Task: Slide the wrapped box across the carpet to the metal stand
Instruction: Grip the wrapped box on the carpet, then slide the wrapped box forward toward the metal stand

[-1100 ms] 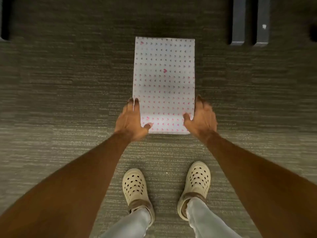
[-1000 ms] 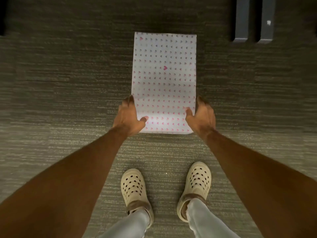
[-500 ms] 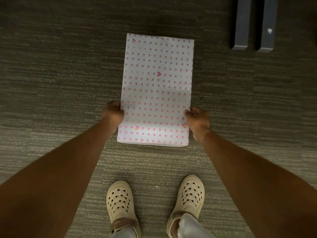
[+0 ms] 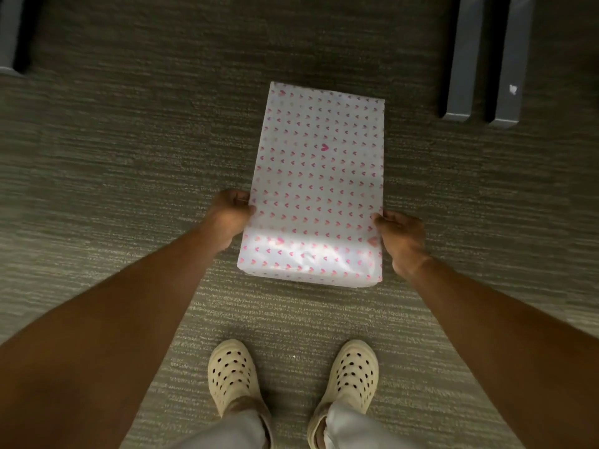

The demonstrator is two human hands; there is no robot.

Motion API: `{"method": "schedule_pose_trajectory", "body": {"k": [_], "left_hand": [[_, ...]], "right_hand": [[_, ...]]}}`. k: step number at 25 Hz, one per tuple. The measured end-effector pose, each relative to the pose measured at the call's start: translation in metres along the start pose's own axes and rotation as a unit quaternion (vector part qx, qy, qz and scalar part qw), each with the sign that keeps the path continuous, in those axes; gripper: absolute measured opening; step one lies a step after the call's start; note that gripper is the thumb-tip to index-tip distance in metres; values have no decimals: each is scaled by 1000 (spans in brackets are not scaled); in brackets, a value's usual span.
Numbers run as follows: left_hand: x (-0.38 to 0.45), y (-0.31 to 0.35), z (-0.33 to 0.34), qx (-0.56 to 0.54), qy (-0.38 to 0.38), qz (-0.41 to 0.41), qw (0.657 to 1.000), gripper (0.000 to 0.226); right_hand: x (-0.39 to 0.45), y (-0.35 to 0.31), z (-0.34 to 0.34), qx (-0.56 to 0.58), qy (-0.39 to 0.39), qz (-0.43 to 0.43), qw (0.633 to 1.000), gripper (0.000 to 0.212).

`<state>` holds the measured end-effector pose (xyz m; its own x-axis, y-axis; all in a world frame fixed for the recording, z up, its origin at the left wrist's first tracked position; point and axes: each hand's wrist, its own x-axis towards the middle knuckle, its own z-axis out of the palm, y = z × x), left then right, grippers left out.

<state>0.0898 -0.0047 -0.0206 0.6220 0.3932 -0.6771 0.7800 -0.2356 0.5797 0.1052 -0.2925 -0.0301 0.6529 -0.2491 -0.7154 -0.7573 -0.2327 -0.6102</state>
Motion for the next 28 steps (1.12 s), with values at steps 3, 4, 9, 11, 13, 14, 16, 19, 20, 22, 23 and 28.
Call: {"method": "schedule_pose_trajectory", "body": {"k": [3, 4, 9, 11, 13, 14, 16, 19, 20, 22, 23, 28], "left_hand": [[3, 27, -3, 19, -13, 0, 1000, 20], [4, 35, -4, 26, -30, 2, 999, 23], [25, 67, -17, -33, -155, 88, 983, 13], [43, 81, -12, -20, -145, 93, 985, 14], [61, 98, 1, -12, -101, 80, 992, 9], [68, 106, 7, -24, -89, 76, 993, 5], [84, 121, 17, -43, -81, 80, 993, 8], [114, 143, 28, -55, -85, 92, 991, 10], [123, 151, 32, -61, -82, 94, 990, 10], [143, 166, 39, -61, -66, 100, 991, 7], [152, 173, 43, -61, -60, 103, 991, 7], [188, 203, 56, -63, -36, 113, 991, 9]], "right_hand": [[-1, -19, -12, -1, 9, 3, 1000, 23], [0, -25, -14, 1, 9, 0, 1000, 23], [14, -57, -28, -15, 6, -50, 999, 28], [28, -71, -32, -25, 7, -71, 997, 29], [48, -84, -33, -13, 12, -89, 996, 27], [59, -91, -33, -6, 13, -95, 995, 25], [78, -105, -33, 4, 11, -107, 994, 23], [116, -123, -33, 20, 11, -128, 992, 17], [128, -129, -33, 24, 16, -133, 991, 15], [153, -142, -31, 27, 23, -141, 989, 14], [164, -148, -30, 26, 22, -146, 989, 15], [214, -175, -27, 37, 26, -168, 985, 22]]}}
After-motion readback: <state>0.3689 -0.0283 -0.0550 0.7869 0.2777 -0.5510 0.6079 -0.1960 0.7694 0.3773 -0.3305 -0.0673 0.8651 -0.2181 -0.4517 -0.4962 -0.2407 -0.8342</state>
